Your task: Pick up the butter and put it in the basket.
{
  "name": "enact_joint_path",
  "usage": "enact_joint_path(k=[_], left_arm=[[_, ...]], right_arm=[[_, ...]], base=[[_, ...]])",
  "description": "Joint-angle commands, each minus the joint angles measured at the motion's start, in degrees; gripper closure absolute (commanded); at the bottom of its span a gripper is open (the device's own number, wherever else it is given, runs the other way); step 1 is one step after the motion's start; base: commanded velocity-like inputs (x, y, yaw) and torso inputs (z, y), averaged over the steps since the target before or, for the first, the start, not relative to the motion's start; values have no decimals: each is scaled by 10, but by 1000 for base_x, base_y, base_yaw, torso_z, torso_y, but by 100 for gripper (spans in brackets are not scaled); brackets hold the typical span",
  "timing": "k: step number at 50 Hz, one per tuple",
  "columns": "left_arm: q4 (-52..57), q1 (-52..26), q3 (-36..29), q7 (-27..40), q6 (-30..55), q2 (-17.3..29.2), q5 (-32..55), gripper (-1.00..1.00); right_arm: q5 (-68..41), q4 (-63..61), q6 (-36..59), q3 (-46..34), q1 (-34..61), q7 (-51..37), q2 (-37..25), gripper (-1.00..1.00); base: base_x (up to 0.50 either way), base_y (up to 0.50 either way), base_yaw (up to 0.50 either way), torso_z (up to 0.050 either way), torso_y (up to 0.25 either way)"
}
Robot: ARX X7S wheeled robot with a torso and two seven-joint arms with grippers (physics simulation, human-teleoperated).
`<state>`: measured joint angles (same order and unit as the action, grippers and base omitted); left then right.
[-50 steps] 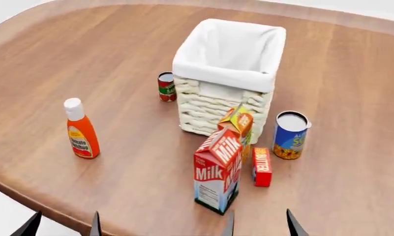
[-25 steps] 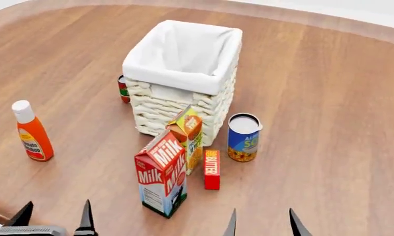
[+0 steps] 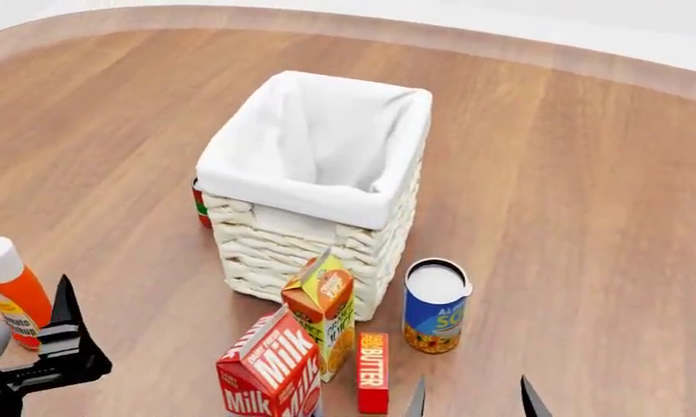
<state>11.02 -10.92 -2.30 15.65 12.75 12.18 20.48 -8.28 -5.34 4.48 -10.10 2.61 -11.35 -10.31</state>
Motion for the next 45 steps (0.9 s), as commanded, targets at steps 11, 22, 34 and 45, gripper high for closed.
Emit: enact_joint_path(k=[11, 22, 34, 45], left_arm=[[44, -5, 25, 13, 25, 13, 39, -100], [47, -6, 25, 20, 27, 16, 41, -100], [54, -1, 35, 9, -18, 14, 45, -100], [57, -2, 35, 13, -15, 16, 51, -100]], right_arm=[[6, -6, 3, -6, -4, -19, -5, -100], [9, -13, 7, -9, -4, -29, -7, -100], [13, -33, 13, -14, -7, -38, -13, -100], [12, -34, 15, -18, -6, -41, -16, -100]], base=[[439, 147, 0, 0, 0], [18, 6, 0, 0, 0], [0, 0, 0, 9, -167], [0, 0, 0, 13, -250]])
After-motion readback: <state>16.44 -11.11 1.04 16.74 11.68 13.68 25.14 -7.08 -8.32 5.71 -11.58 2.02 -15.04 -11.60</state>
